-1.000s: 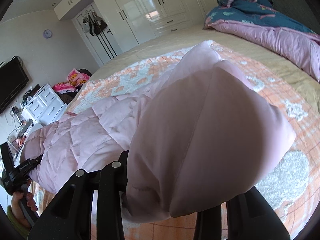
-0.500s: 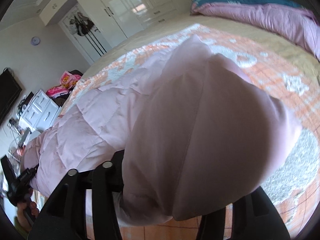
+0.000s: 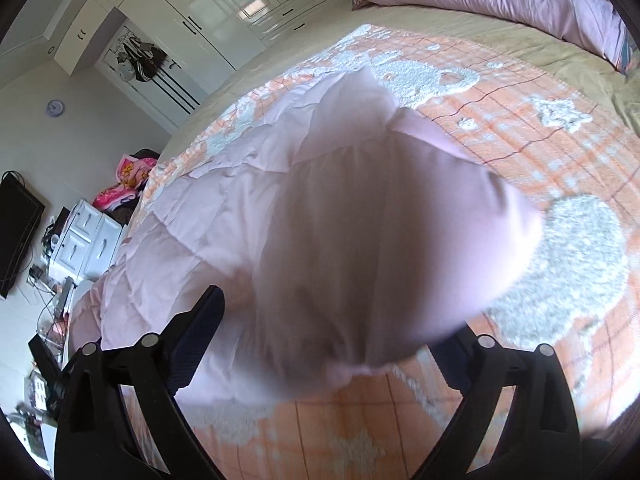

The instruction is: Fold large clothes

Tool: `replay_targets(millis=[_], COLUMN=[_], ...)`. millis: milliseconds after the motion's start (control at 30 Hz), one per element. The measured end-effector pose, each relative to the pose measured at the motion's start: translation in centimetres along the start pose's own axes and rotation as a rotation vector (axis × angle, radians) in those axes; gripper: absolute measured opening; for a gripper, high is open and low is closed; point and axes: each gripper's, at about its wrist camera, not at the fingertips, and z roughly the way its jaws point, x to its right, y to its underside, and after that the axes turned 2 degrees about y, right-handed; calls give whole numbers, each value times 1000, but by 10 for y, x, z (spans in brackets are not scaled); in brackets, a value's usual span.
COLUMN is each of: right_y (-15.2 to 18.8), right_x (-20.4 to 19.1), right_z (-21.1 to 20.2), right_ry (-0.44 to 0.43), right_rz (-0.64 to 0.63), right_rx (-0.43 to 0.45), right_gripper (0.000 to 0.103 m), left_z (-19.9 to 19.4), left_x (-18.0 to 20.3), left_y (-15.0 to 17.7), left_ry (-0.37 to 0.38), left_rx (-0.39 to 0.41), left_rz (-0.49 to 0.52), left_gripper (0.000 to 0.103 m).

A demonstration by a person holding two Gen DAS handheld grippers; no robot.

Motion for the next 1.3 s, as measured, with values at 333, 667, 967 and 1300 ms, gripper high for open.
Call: replay_targets(millis=[333,667,967,1300], right_y=[14,29,39,58], right_x=[-3,-13,-49,-91], right_z=[-46,-80,-118,-170], right_ry=[29,44,40,34], right_rz=[-75,-164,-298,-448], right_rx=[51,109,200,352], right_gripper=[99,99,99,99], left_z=[-32,-78,-121,-154], left_x=[-4,-9,6,45], left_y=[9,20,23,36], left_ry=[-32,-71,-76,-17], left_rx=[-32,10,87,157], left_rz=[-9,10,67,165], left_gripper=[76,94,94,94])
